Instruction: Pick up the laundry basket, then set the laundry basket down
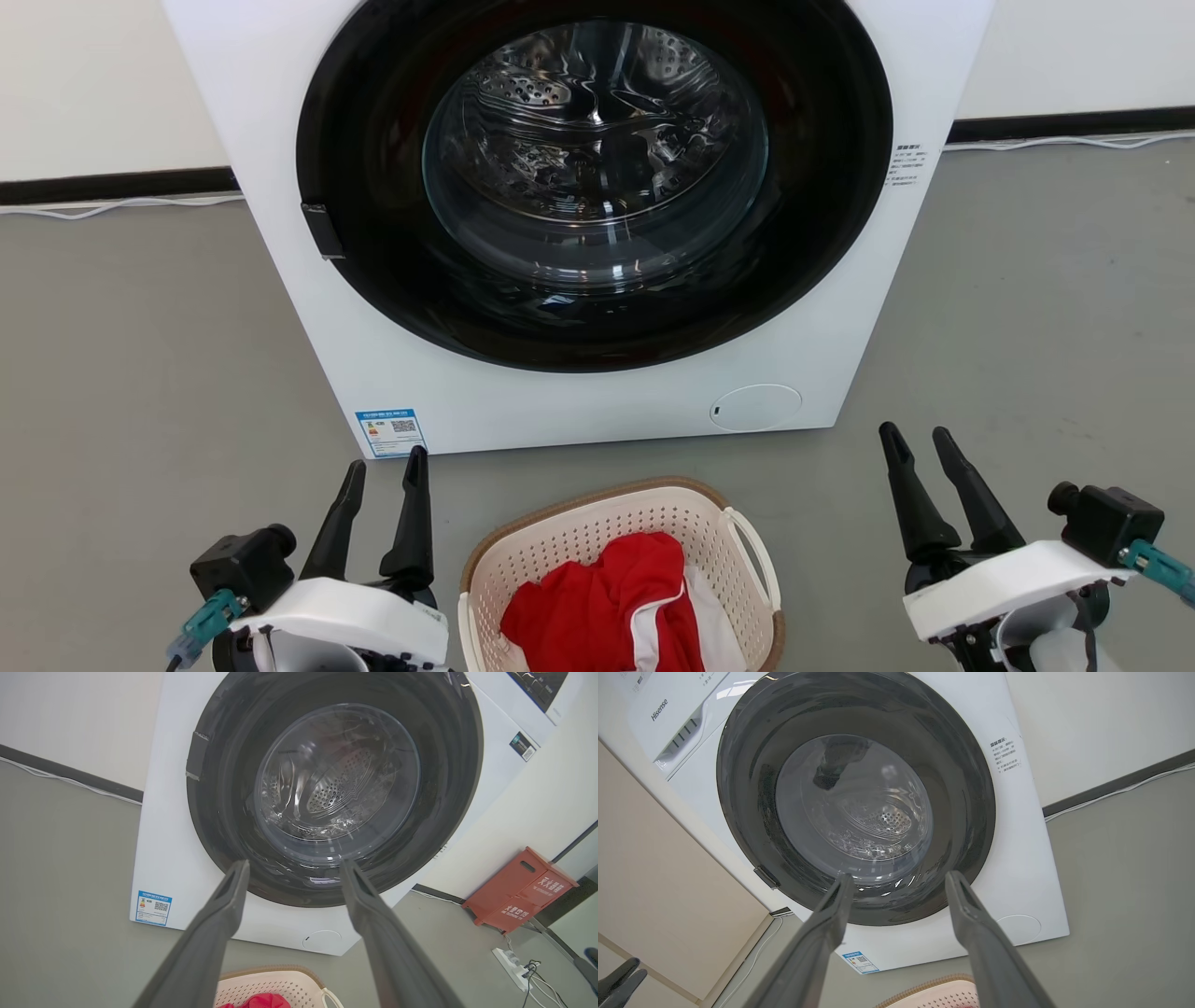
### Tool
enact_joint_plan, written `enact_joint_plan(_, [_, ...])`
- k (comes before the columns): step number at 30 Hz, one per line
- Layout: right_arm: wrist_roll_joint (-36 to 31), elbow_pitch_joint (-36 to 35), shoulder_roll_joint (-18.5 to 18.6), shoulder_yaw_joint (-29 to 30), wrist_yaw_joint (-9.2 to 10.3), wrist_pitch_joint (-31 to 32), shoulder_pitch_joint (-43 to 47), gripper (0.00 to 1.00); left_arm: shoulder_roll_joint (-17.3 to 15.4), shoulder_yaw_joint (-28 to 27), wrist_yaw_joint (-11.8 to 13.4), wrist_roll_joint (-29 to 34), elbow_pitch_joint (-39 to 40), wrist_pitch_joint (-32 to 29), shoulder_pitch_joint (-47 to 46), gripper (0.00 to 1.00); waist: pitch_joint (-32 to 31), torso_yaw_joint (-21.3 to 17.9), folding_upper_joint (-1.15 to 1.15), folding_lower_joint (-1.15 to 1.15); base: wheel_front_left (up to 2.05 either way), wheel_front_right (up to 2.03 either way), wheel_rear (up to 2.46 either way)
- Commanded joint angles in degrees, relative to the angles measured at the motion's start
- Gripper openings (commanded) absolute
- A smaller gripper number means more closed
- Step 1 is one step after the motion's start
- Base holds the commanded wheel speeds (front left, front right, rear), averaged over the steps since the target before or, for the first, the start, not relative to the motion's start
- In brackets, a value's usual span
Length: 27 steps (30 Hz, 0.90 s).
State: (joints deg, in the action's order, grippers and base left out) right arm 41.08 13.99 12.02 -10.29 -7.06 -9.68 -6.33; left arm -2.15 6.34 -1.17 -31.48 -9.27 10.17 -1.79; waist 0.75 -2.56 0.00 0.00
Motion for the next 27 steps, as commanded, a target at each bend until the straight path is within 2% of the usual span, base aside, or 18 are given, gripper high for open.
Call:
enact_joint_plan(1, [-1.80,-1.25,1.07,-1.35,-0.34,-1.26,-2.78,1.00,-0.50,-0.89,0.42,1.93,2.09,0.78,-2.83,1.00,0.00,-0.03,0.00,0.00,0.00,0.00,0.00])
enact_joint_plan(27, [-14.87,-1.33,3.00,-4.93,-0.43,-5.31,-4.02,1.00,-0.73,1.06,1.94,16.49,4.22,4.83,-3.39,1.00,0.53,-0.71,0.00,0.00,0.00,0.00,0.00])
